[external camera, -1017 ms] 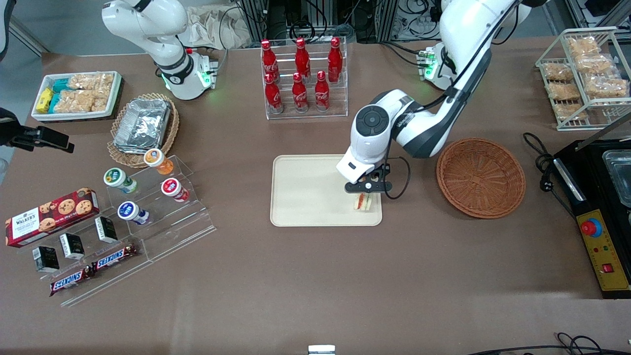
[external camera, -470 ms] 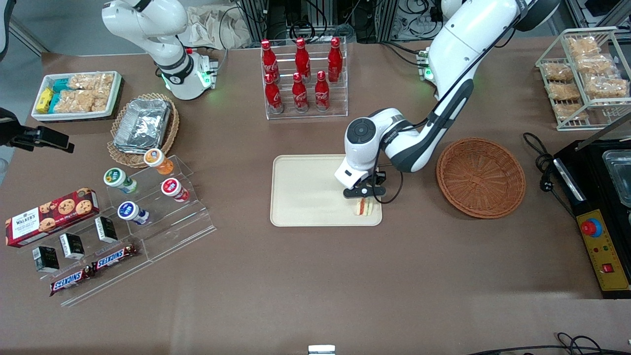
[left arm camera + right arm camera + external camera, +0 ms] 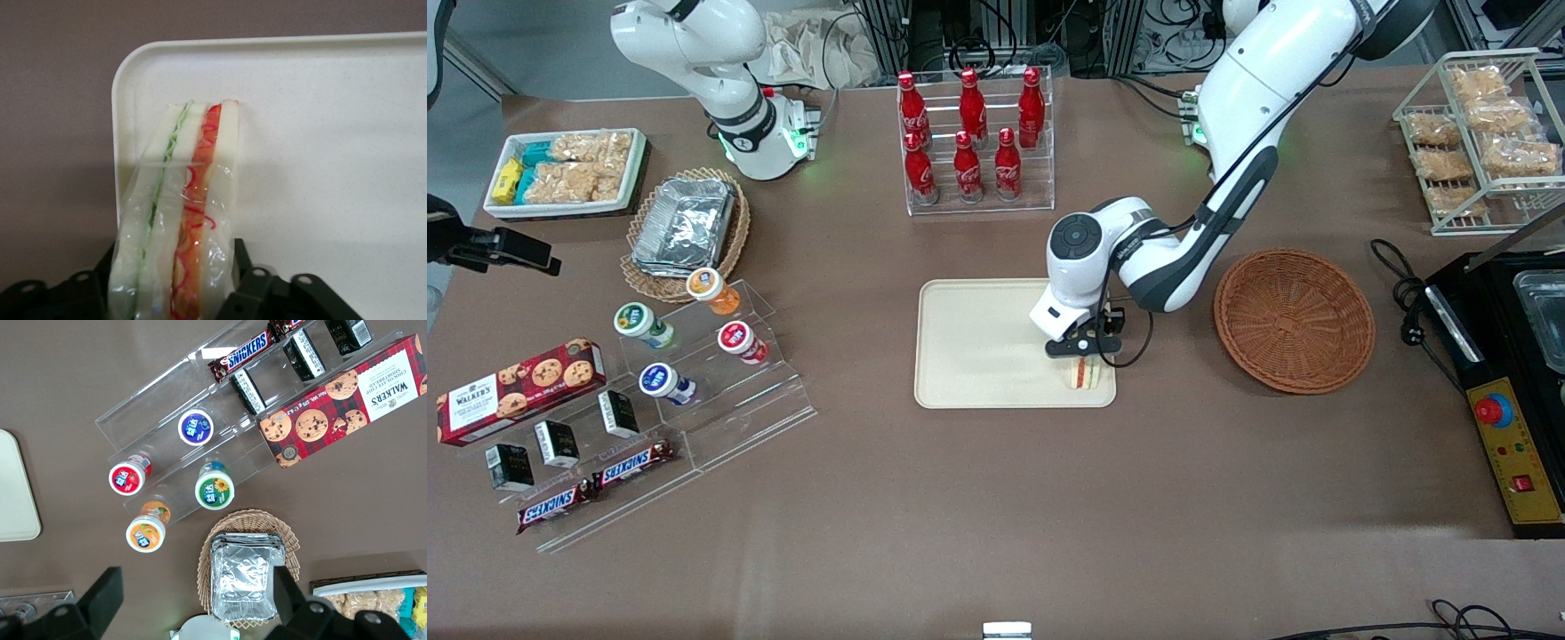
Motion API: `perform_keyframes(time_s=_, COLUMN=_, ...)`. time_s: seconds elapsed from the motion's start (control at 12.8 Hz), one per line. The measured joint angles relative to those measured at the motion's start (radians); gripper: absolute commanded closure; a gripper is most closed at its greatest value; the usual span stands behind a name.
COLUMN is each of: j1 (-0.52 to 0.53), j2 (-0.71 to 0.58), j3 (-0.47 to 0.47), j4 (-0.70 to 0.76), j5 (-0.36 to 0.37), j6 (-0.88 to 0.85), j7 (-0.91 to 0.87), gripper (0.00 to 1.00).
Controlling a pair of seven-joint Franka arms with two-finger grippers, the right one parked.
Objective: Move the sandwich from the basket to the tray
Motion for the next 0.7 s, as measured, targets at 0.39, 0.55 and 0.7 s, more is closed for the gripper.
perform_keyframes(time_s=0.39, j1=0.001, j2=0.000, j3=0.000, j4=0.012, j5=0.001, j6=0.000, j7=-0.006, gripper=0.00)
perform_keyframes(time_s=0.55, j1=0.003, j2=-0.002, j3=0.000, j4=0.022, j5=0.001, j6=0.000, j7=-0.007, gripper=0.00)
perform_keyframes(time_s=0.7, j1=0.005, j2=-0.018, j3=0.000, j4=0.036, j5=-0.002, j6=-0.009, j7=-0.011, gripper=0.00)
